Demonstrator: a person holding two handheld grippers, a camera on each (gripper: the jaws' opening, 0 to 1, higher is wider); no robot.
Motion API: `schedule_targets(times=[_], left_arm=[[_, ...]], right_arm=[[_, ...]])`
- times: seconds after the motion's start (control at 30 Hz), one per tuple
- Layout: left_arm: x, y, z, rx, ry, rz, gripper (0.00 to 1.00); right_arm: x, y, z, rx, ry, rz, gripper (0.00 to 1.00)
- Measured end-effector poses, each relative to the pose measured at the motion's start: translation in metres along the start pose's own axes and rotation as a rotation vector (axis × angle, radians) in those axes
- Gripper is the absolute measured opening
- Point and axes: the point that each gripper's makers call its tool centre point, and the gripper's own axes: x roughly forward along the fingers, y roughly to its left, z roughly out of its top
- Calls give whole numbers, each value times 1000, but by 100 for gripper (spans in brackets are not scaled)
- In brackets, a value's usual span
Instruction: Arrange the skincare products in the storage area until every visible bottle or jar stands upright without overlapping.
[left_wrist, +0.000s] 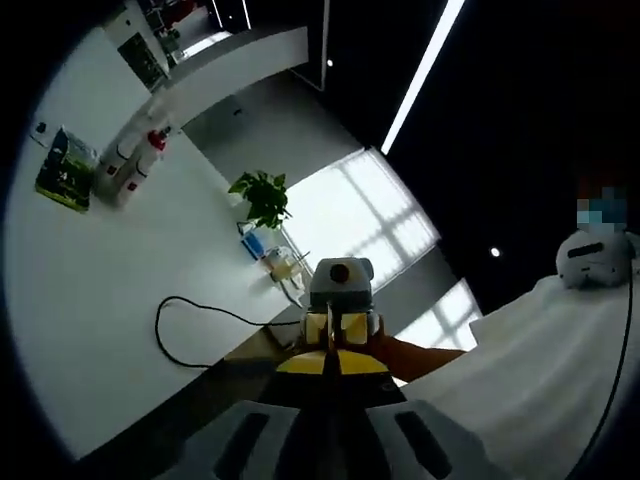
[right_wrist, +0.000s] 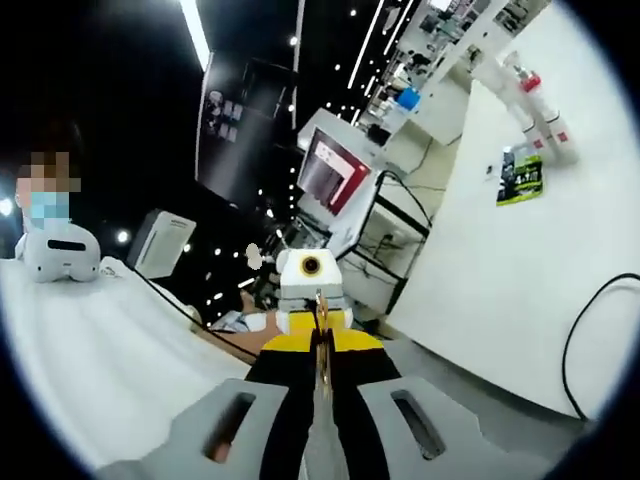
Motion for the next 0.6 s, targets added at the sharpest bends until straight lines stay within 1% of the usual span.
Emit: schedule_targets(times=[0.03, 0.1, 0.13, 0.2, 0.27, 0.33, 0.37, 0.4, 0.47, 0.53, 0.6], left_arm=[[1, 0, -1, -1, 5, 1, 0], [2, 0, -3, -3, 15, 3, 0], [1, 0, -4, -6, 23, 5, 0], [0, 2, -3, -6, 19, 15, 1], [0, 2, -2, -22, 14, 7, 1], [2, 4, 0, -36, 1, 18, 2], [2, 7, 1, -41, -8, 27, 3], [2, 8, 1, -48, -5, 28, 3], [2, 8, 0, -69, 3, 20, 3], [2, 6, 1, -64, -2, 18, 2], [3, 6, -1, -64, 17, 19, 1]], right_arm=[[0, -1, 0, 2, 1, -3, 7], [1, -6, -4, -32, 26, -29, 2], [1, -8, -5, -48, 33, -42, 2], [2, -7, -3, -22, 17, -34, 0], [0, -9, -2, -40, 4, -37, 0], [-1, -9, 0, -44, -5, -45, 0], [-2, -9, 4, -51, -25, -44, 0], [-2, -9, 11, -59, -60, -44, 0], [-7, -6, 22, -31, -112, -23, 0], [-7, -6, 22, -37, -92, -32, 0], [-5, -6, 19, -42, -63, -28, 0]])
